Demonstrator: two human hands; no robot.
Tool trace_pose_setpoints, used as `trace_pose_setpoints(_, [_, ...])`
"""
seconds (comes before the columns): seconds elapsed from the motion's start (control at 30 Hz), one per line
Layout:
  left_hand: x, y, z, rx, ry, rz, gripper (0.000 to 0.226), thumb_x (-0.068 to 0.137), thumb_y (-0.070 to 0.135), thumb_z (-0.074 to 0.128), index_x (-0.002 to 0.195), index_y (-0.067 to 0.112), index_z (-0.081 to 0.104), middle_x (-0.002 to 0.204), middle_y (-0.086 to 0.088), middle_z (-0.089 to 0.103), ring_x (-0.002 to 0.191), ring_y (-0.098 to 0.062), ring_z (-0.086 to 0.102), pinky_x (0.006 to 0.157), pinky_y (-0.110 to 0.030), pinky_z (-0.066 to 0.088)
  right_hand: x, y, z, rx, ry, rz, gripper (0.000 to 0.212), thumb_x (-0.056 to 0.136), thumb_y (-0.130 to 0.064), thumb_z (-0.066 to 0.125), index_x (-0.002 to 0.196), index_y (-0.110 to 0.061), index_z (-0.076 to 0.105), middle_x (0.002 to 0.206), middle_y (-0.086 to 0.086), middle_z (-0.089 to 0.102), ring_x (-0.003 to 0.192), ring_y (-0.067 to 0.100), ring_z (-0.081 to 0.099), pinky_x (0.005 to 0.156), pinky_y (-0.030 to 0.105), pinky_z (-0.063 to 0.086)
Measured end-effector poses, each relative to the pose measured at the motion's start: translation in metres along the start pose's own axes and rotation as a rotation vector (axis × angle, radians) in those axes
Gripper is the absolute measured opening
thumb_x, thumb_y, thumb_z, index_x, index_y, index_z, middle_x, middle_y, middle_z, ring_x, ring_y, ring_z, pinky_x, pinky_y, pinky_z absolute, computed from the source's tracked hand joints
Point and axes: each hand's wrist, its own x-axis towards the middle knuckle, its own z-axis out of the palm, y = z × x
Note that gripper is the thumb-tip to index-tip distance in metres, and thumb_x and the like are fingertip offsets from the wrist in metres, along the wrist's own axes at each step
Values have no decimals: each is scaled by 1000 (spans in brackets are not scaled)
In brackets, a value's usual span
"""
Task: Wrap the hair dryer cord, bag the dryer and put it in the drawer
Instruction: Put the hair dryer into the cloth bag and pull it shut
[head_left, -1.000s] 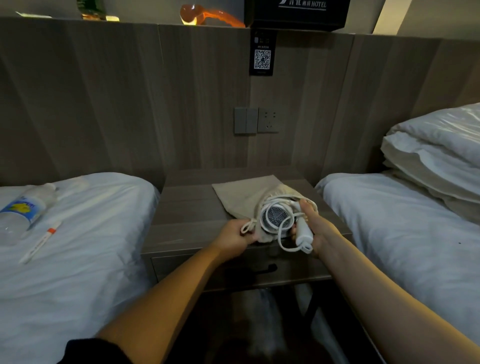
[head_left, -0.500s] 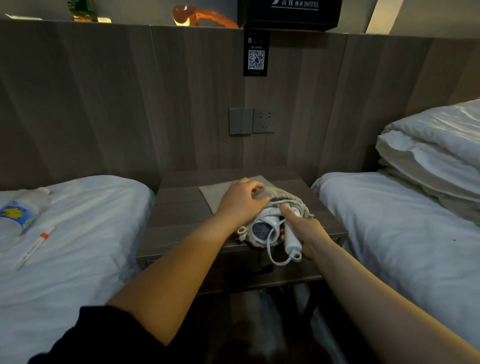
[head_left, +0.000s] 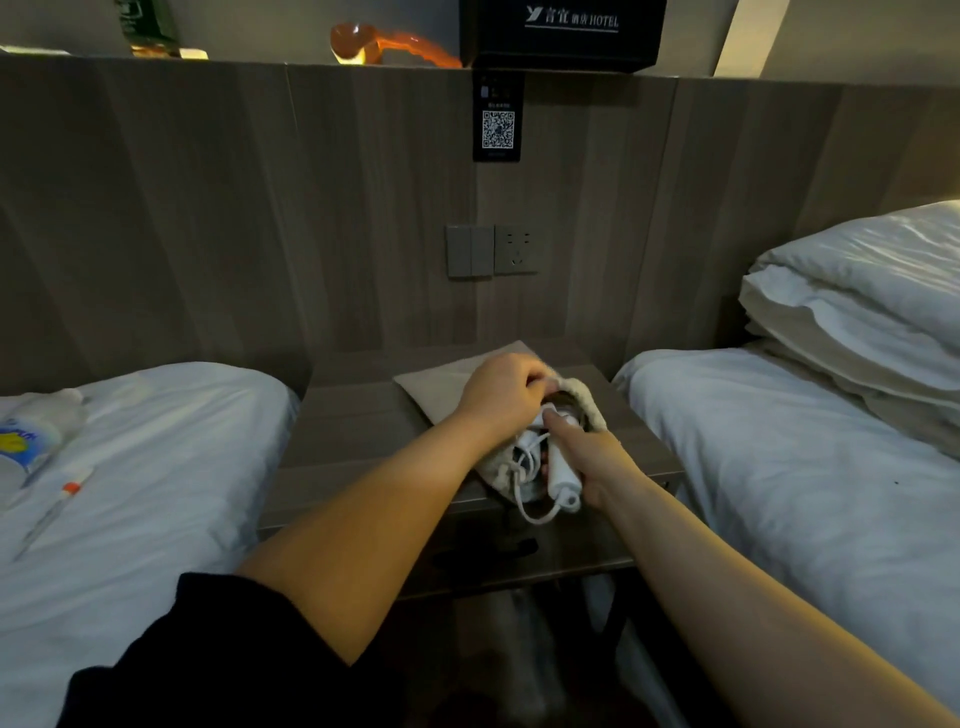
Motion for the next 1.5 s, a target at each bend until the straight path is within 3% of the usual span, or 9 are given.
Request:
trace_pose_setpoints(0.17, [-13,-29,4,205,-29,-32,23,91,27,50,93,11,66,102,-6,59,99,-22,53,79,-33,41,-4,-6,1,223,-164,-16,34,92,-12,53,121,5,51,118,26,59,100,37,62,83,49,53])
trace_pose_setpoints(0.27, [-27,-40,8,169,-35,-10,23,92,29,50,103,14,63,114,-4,56,113,-22,47,88,-30,37,-5,5,-15,-157,-160,-155,34,88,-19,60,112,5,60,107,22,66,98,35,65,88,51,53])
trace_pose_setpoints(0.33, [-36,-40,11,142,-82,28,41,89,40,53,123,17,54,133,-3,48,127,-21,38,100,-29,32,-4,11,-27,-505,-77,-298,34,82,-32,66,93,1,69,91,19,71,85,31,67,78,46,54])
trace_pose_setpoints(0.47, [-53,-37,24,266,-366,122,109,67,65,65,149,28,4,160,5,-4,147,-16,-7,119,-39,3,-2,18,-41,-471,-34,-340,24,86,-19,62,81,4,68,76,23,70,70,29,66,76,51,55])
trace_pose_setpoints(0.6, [-62,-37,40,513,-342,221,117,65,63,67,148,29,-7,158,2,-19,145,-21,-22,116,-52,-7,1,19,-47,-530,-42,-369,20,87,-11,57,74,-4,69,69,17,70,66,31,68,72,46,57])
trace_pose_setpoints(0.73, [-65,-38,50,536,-281,258,110,69,60,64,149,29,-5,159,1,-14,145,-22,-19,115,-58,-7,8,14,-57,-736,297,-539,15,82,-10,55,88,-7,69,93,16,70,90,34,64,71,30,44])
trace_pose_setpoints(1.0, [-61,-36,55,492,-221,177,108,72,68,56,149,24,-5,160,2,-7,147,-20,-12,117,-53,-1,20,11,-52,-643,138,-512,51,85,-10,58,134,-14,42,111,13,63,101,28,59,85,35,46])
trace_pose_setpoints(1.33, [-63,-33,67,424,-88,117,108,68,69,55,150,24,0,160,0,5,148,-22,0,116,-56,9,27,-7,-53,-711,89,-544,11,87,-10,58,77,-8,56,57,9,60,37,11,57,39,20,44])
trace_pose_setpoints(1.5, [-59,-33,64,324,48,16,106,66,71,52,149,20,11,155,-1,23,144,-22,17,111,-48,28,11,0,-66,-784,-50,-628,26,81,-8,67,61,-20,55,57,-1,55,53,9,49,56,24,41])
